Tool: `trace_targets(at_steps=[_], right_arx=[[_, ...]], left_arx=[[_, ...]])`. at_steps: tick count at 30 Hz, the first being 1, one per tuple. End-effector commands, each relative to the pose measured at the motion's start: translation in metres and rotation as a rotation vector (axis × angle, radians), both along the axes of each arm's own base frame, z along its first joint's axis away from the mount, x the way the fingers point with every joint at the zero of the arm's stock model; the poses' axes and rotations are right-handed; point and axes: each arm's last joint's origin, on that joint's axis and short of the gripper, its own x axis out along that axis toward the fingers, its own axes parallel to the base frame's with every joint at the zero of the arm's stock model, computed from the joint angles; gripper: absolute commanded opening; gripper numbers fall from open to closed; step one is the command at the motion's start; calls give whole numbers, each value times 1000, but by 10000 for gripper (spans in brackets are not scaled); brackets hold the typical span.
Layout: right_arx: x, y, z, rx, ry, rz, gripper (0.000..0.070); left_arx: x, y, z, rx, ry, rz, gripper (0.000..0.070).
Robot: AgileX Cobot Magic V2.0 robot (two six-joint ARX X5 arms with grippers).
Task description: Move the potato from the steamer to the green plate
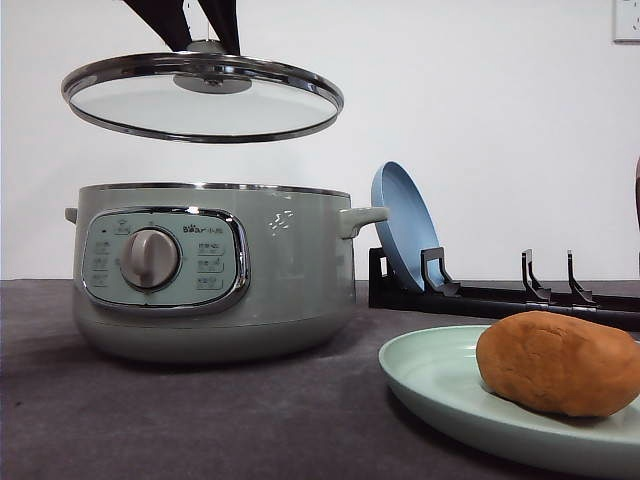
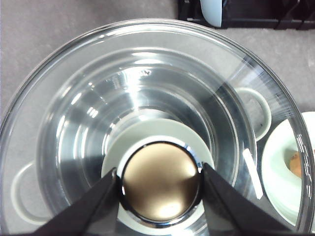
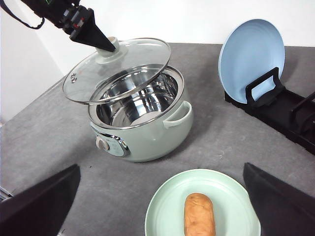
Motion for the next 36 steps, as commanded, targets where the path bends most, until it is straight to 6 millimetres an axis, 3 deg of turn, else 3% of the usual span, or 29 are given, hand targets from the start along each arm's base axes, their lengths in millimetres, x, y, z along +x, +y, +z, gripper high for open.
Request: trace_targets(at_steps=[1, 18, 36], right_arx=[[-1, 0, 5, 9, -19, 4, 700], [-1, 0, 5, 12, -17, 2, 700], [-1, 0, 5, 12, -17, 2, 700]], left_arx=[[-5, -1, 12, -36, -54, -6, 14], [5, -7, -16, -10, -3, -7, 14], [28, -18, -48, 36, 44, 4, 14]])
